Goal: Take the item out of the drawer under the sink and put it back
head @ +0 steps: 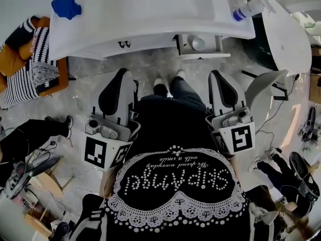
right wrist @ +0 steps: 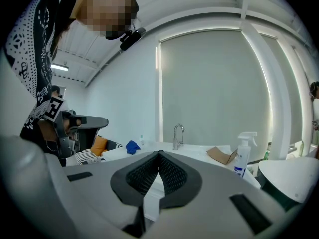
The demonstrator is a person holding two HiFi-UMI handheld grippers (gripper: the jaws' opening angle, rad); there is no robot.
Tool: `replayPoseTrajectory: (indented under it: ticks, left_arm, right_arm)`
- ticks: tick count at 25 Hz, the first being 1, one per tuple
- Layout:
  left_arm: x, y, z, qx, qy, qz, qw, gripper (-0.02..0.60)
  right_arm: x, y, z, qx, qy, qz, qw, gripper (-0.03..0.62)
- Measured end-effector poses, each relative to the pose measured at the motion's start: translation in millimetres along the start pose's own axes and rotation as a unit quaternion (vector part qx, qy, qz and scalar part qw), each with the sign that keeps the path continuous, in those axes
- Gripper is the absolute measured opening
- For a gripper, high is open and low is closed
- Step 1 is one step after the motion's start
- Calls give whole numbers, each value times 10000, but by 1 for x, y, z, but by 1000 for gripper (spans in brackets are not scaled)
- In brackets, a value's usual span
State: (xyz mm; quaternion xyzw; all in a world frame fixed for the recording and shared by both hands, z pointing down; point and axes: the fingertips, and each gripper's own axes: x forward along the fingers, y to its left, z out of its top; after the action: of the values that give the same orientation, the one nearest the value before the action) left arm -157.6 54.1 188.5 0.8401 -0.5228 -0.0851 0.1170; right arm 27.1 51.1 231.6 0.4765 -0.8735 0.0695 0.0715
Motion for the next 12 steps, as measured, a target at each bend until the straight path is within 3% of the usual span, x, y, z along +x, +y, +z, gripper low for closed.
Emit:
replayPoseTrajectory:
  ticks: [12]
  left_arm:
    - [-11, -2, 0, -45, -18, 138, 9999, 5]
  right_arm:
    - [-4, 6, -5, 11, 76, 130, 9999, 17]
